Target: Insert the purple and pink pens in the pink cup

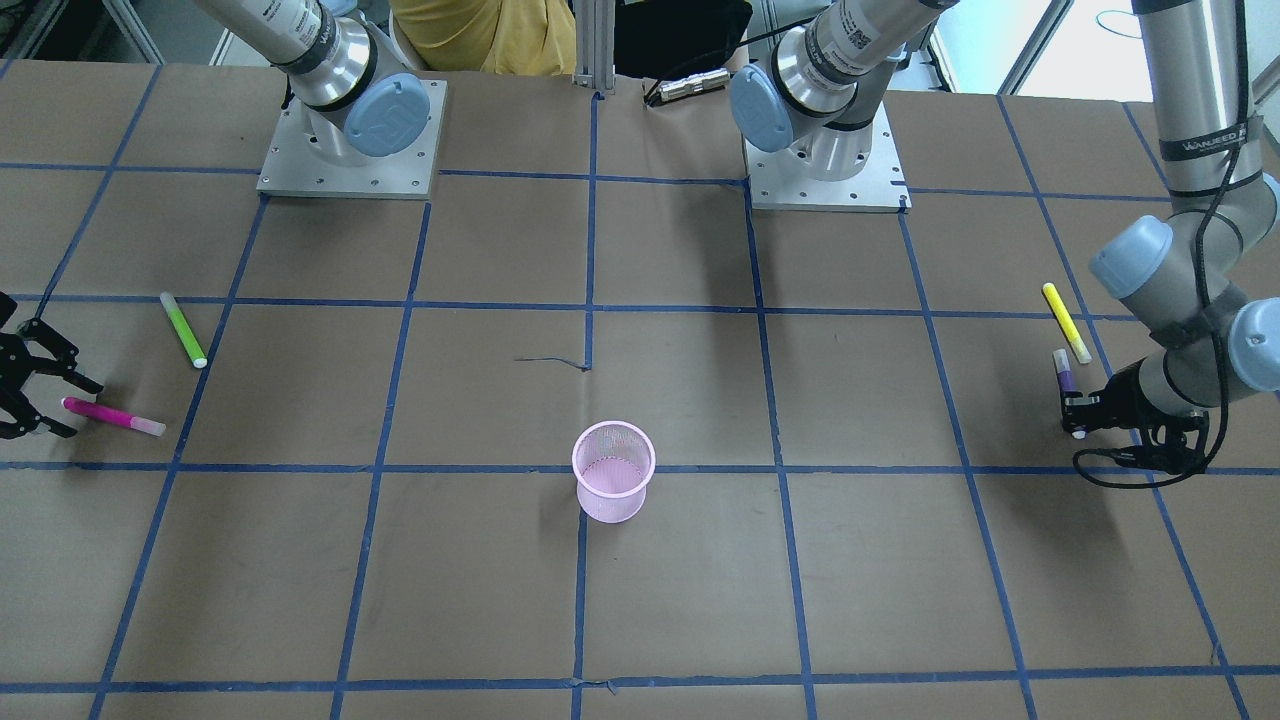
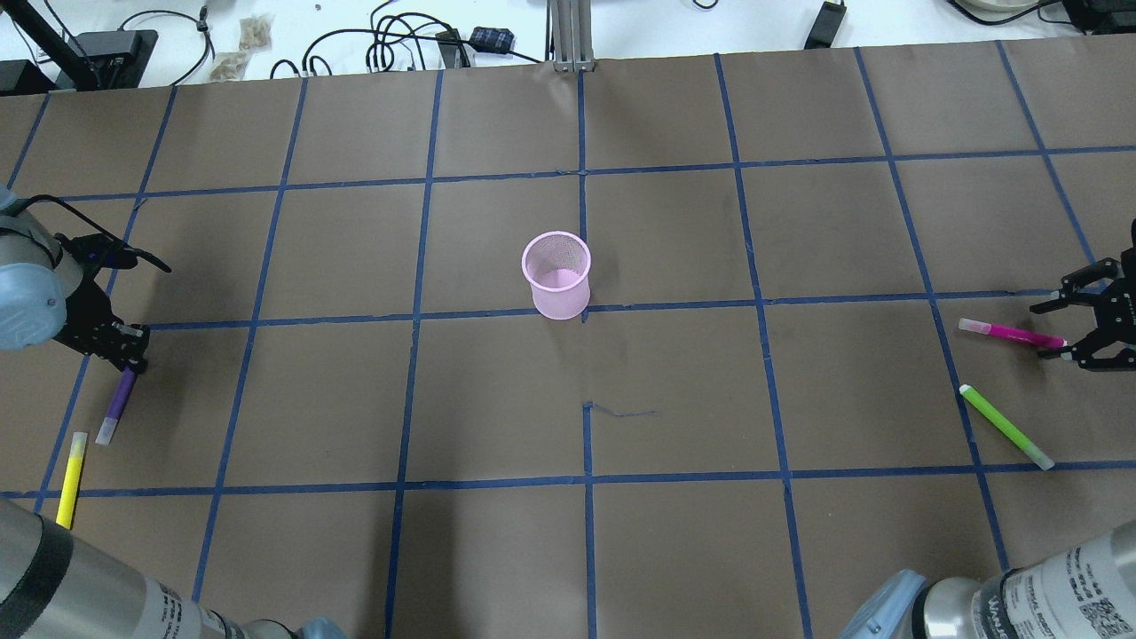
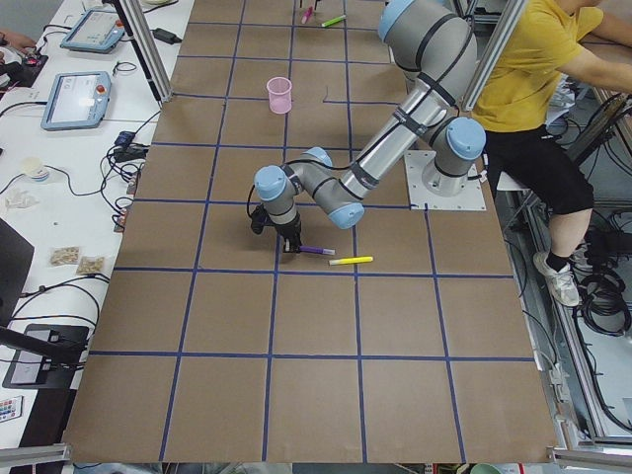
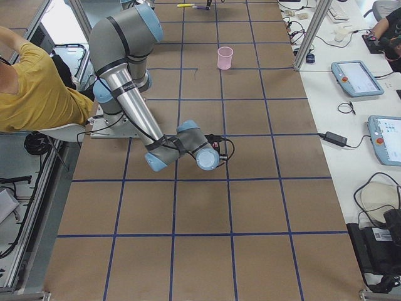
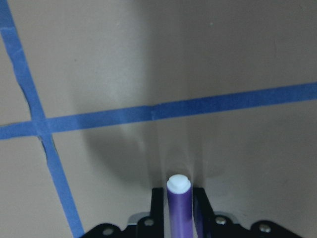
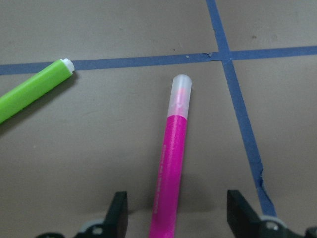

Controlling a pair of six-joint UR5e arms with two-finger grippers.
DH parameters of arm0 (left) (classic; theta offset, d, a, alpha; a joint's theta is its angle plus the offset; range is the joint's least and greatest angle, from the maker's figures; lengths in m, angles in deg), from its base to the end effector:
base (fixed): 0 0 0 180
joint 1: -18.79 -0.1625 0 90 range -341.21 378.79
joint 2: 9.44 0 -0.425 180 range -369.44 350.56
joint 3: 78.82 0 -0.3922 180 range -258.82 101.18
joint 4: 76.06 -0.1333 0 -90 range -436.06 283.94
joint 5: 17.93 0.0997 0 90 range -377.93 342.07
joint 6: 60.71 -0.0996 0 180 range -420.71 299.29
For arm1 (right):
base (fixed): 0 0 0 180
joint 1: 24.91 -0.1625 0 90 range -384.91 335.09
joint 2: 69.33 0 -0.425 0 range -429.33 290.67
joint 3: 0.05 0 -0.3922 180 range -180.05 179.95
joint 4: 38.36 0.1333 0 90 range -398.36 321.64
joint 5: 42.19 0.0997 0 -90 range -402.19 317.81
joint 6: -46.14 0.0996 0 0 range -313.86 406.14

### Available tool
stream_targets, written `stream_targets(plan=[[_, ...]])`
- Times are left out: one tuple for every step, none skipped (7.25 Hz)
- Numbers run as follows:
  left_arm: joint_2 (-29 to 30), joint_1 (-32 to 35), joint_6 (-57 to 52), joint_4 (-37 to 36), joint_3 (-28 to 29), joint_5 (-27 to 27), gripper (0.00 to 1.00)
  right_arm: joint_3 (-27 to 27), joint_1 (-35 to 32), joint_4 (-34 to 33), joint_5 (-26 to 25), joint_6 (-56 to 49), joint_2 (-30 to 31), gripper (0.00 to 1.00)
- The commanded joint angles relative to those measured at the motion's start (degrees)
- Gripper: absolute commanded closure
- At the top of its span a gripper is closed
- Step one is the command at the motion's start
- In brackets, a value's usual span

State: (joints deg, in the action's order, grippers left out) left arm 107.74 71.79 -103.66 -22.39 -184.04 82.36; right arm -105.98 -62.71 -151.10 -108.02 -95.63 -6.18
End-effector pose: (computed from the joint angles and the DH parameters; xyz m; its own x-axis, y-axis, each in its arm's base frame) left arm 0.2523 -0.5268 0.1681 -0.9912 0.1187 -0.0580 0.1051 0.9745 0.1984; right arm -0.3218 -0.4700 0.1558 -0.1072 -0.9901 0.0901 -0.8605 0.0470 -0.5072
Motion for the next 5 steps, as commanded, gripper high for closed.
stream_targets(plan=[[-1.6, 0.5, 0.8, 0.2, 0.2, 0.1, 0.92, -0.1, 0.0, 0.0, 0.0, -0.4, 0.0, 0.46], [-2.7, 1.0, 0.8, 0.9, 0.6, 0.0, 0.93, -0.1, 0.0, 0.1, -0.1, -0.2, 0.0, 0.47], [-3.9, 1.3, 0.9, 1.0, 0.6, -0.2, 0.95, -0.2, 0.0, 0.1, -0.2, -0.2, 0.0, 0.55], [-5.4, 2.3, 0.9, 1.1, 0.7, -0.1, 0.96, -0.2, 0.0, 0.1, -0.2, 0.0, -0.1, 0.6], [-6.6, 3.0, 0.9, 2.1, 0.7, -0.3, 0.96, -0.2, 0.0, 0.1, -0.2, 0.2, -0.1, 0.7]])
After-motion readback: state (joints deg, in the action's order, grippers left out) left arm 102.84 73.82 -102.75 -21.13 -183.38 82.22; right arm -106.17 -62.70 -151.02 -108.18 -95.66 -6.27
